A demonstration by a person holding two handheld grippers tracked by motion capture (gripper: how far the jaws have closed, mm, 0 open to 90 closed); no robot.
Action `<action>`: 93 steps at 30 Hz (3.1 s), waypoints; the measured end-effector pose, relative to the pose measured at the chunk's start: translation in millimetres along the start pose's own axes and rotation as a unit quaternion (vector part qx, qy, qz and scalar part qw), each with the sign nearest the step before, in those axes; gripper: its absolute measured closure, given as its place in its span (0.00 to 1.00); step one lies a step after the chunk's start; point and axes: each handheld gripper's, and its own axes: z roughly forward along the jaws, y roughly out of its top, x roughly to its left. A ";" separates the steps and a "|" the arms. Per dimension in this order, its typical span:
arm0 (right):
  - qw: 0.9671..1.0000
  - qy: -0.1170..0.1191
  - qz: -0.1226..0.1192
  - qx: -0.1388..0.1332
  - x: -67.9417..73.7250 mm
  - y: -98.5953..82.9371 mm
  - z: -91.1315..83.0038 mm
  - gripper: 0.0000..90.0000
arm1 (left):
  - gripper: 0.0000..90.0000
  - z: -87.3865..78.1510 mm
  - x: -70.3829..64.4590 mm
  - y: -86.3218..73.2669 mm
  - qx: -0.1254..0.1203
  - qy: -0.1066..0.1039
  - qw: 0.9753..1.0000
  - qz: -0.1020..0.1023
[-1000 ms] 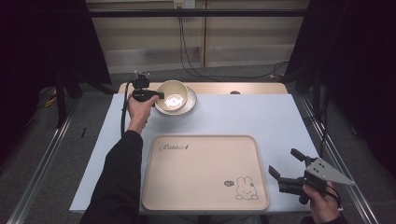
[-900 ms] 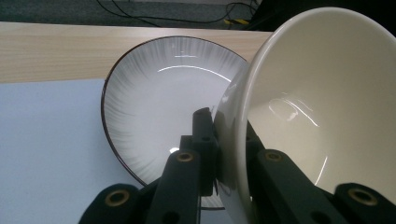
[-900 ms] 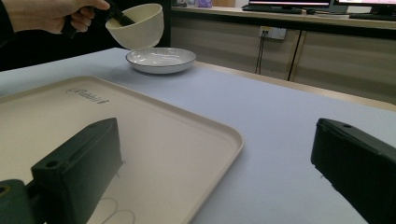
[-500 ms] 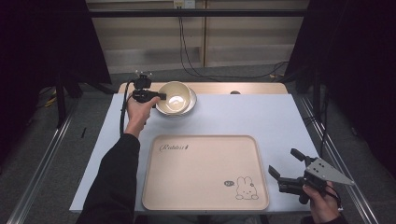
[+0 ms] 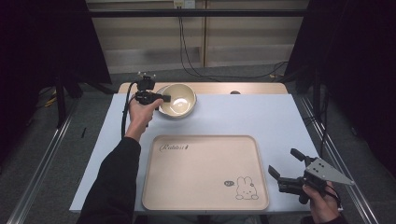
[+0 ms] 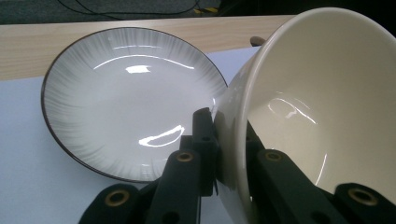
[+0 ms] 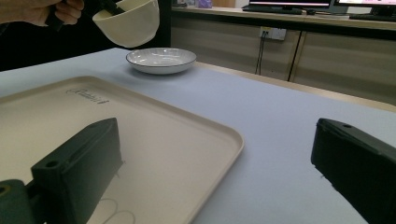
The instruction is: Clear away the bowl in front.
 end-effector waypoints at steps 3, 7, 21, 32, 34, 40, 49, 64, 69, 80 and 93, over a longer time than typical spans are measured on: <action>1.000 -0.001 0.000 0.000 -0.1 0.0 0.1 0.01 | 0.93 0.7 -4.5 -0.8 0.004 -0.006 1.000 0.005; 1.000 -0.001 -0.001 -0.001 0.2 0.1 0.3 0.01 | 0.93 1.8 -12.5 -1.6 0.006 -0.013 1.000 0.009; 1.000 -0.001 -0.003 -0.003 0.0 0.3 0.8 0.01 | 0.93 4.4 -29.5 -7.7 0.015 -0.035 0.999 0.024; 1.000 -0.001 -0.004 -0.003 0.1 0.4 0.8 0.01 | 0.93 11.8 -43.9 -12.5 0.022 -0.050 0.998 0.031; 1.000 -0.001 -0.003 -0.003 0.1 0.5 0.6 0.01 | 0.93 13.1 -46.0 -13.3 0.029 -0.054 0.997 0.037; 1.000 -0.001 -0.002 -0.002 0.1 0.4 0.6 0.01 | 0.93 18.0 -54.4 -16.1 0.034 -0.067 0.996 0.040; 1.000 0.001 -0.002 -0.002 0.0 0.5 0.3 0.01 | 0.93 22.6 -65.4 -19.5 0.039 -0.077 0.995 0.045; 1.000 0.001 -0.004 -0.002 -0.1 0.6 0.3 0.01 | 0.93 34.4 -87.8 -26.8 0.050 -0.095 0.993 0.052; 1.000 0.001 -0.004 -0.002 0.0 0.7 0.4 0.01 | 0.93 39.2 -93.7 -29.3 0.055 -0.102 0.992 0.057; 1.000 0.001 -0.004 -0.002 -0.1 0.7 0.4 0.01 | 0.93 47.5 -110.1 -30.1 0.065 -0.111 0.989 0.072; 1.000 0.003 -0.002 -0.003 0.3 0.8 0.2 0.01 | 0.93 59.9 -128.6 -34.4 0.074 -0.121 0.987 0.080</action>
